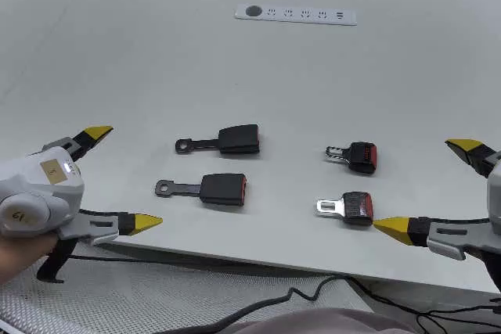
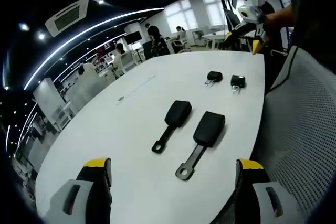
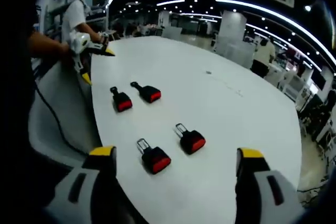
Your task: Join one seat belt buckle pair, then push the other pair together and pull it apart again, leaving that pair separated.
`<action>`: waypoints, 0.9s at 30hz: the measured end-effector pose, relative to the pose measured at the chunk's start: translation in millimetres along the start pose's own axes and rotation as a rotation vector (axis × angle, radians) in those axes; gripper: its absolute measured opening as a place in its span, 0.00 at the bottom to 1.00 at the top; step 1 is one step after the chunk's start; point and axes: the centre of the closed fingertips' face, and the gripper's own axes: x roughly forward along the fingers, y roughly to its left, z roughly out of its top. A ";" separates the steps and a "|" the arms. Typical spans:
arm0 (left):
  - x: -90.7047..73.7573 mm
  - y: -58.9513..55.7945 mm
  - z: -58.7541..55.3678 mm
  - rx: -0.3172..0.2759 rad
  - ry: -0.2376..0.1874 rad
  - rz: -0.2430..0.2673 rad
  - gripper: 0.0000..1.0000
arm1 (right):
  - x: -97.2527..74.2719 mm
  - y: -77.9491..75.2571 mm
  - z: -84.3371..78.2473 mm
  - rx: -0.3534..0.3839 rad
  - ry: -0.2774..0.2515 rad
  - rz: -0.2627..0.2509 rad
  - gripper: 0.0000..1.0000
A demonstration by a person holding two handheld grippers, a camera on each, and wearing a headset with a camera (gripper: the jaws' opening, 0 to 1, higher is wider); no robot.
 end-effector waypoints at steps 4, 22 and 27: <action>0.0 0.1 0.4 -0.001 -0.001 0.003 1.00 | -1.0 1.7 -1.7 0.002 -0.001 -0.001 0.97; 0.8 -9.4 -0.1 0.018 0.007 -0.021 1.00 | -5.2 1.6 -3.1 0.005 -0.026 -0.021 1.00; 0.2 -6.5 0.1 0.010 0.006 -0.010 1.00 | -3.9 3.1 -2.6 -0.005 -0.018 -0.016 1.00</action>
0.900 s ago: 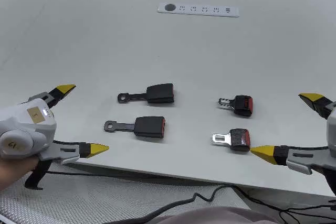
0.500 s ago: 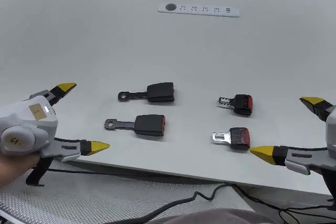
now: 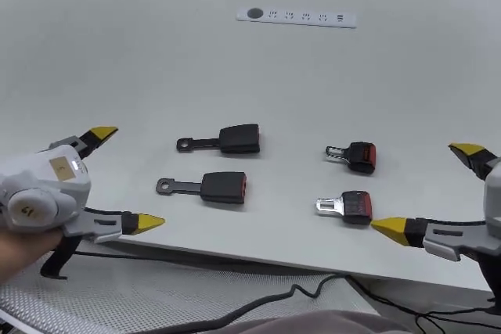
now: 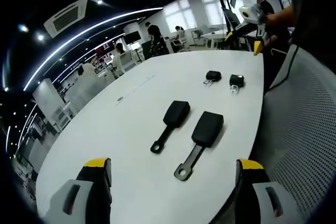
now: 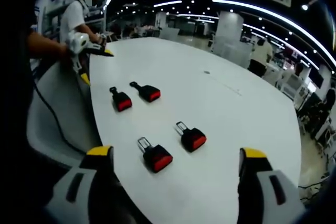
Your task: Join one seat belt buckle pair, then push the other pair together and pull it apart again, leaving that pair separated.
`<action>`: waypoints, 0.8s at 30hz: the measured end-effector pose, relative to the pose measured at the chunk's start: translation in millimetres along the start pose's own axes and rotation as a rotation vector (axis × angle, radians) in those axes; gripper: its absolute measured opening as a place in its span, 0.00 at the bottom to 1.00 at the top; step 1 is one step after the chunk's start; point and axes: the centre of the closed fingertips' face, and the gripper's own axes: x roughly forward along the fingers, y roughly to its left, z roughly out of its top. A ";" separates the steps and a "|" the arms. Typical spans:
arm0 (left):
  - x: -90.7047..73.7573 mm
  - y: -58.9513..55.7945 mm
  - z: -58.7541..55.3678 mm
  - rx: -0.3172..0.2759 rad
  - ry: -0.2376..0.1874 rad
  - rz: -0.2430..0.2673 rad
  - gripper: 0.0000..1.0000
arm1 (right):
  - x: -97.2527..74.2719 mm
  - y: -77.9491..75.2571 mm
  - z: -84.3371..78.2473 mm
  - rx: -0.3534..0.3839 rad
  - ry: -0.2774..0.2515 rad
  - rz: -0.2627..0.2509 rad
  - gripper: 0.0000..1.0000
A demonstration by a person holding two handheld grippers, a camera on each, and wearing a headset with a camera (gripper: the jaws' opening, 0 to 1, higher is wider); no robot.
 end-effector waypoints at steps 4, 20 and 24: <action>2.1 -10.6 -2.1 0.034 0.016 -0.036 1.00 | 0.2 -0.8 -1.0 -0.001 0.005 -0.005 0.99; 1.6 -4.1 -4.3 -0.005 0.020 -0.018 1.00 | -4.2 -6.3 -6.1 0.032 0.007 -0.025 0.92; 2.1 -6.0 -5.8 -0.006 0.027 -0.026 0.99 | -4.5 -7.6 -8.2 0.036 0.017 -0.030 0.92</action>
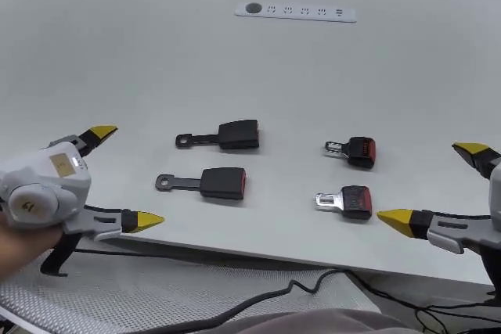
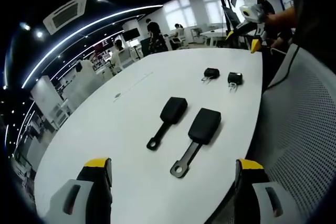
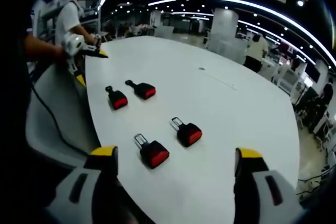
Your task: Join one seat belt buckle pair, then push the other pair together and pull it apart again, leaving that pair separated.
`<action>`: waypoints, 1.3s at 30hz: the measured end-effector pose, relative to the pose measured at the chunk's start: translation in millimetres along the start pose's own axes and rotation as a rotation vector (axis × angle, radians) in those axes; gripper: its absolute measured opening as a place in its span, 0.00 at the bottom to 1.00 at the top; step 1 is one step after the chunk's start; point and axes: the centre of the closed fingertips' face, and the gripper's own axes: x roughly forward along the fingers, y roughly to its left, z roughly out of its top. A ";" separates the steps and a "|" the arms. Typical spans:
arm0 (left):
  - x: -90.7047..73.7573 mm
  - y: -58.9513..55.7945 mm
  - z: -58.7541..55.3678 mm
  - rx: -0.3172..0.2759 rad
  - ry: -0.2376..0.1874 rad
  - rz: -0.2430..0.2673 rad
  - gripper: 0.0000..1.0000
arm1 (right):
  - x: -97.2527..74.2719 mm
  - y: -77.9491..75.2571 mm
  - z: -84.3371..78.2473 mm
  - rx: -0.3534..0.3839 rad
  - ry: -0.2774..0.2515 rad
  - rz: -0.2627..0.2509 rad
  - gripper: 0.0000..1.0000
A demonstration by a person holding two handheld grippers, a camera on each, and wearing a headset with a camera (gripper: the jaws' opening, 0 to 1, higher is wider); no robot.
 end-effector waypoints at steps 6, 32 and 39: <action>0.3 -2.0 -0.8 0.015 0.008 -0.003 0.98 | 0.7 2.5 1.1 -0.036 -0.002 0.004 0.90; -1.1 0.8 0.6 0.019 0.001 0.017 1.00 | -2.9 4.2 11.7 -0.049 -0.028 -0.002 1.00; -0.5 -0.5 -0.8 0.023 0.010 0.009 0.99 | -3.1 2.3 10.0 -0.079 -0.019 -0.013 1.00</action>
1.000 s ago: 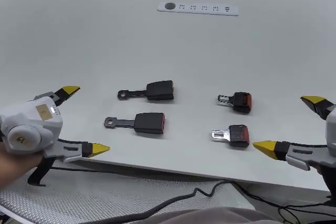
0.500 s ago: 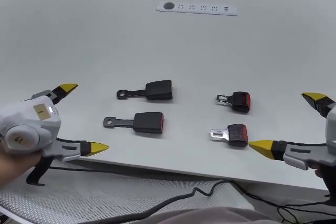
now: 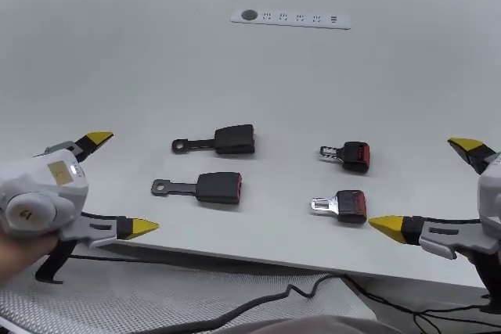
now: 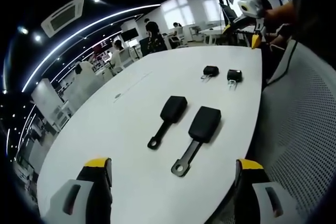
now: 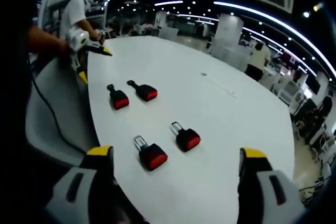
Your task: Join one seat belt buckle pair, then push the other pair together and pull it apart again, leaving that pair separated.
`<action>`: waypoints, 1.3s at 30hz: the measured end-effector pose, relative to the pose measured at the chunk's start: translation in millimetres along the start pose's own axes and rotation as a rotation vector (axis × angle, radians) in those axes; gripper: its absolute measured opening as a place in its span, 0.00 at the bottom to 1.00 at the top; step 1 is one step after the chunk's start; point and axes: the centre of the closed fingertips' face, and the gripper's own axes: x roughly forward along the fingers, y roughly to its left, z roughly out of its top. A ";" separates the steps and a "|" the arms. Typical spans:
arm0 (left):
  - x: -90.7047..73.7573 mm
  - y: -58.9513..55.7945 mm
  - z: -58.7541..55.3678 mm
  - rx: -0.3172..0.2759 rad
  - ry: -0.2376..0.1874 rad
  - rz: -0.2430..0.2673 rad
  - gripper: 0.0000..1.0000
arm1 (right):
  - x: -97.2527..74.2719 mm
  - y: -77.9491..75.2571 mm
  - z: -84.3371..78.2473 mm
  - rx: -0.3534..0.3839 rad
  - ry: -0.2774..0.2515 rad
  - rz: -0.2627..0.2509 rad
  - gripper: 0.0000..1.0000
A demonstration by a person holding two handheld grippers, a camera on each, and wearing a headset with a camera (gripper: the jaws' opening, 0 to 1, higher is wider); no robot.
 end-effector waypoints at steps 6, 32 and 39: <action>0.4 0.9 -0.2 -0.012 0.001 -0.002 0.98 | -0.4 -1.3 0.3 0.007 -0.005 -0.003 1.00; 1.4 -5.1 -23.2 0.008 0.118 -0.125 0.85 | 3.3 13.1 -6.8 -0.089 0.050 0.140 0.66; 3.5 -10.1 -29.2 0.032 0.168 -0.180 0.78 | 12.4 20.5 -12.9 -0.115 0.108 0.208 0.63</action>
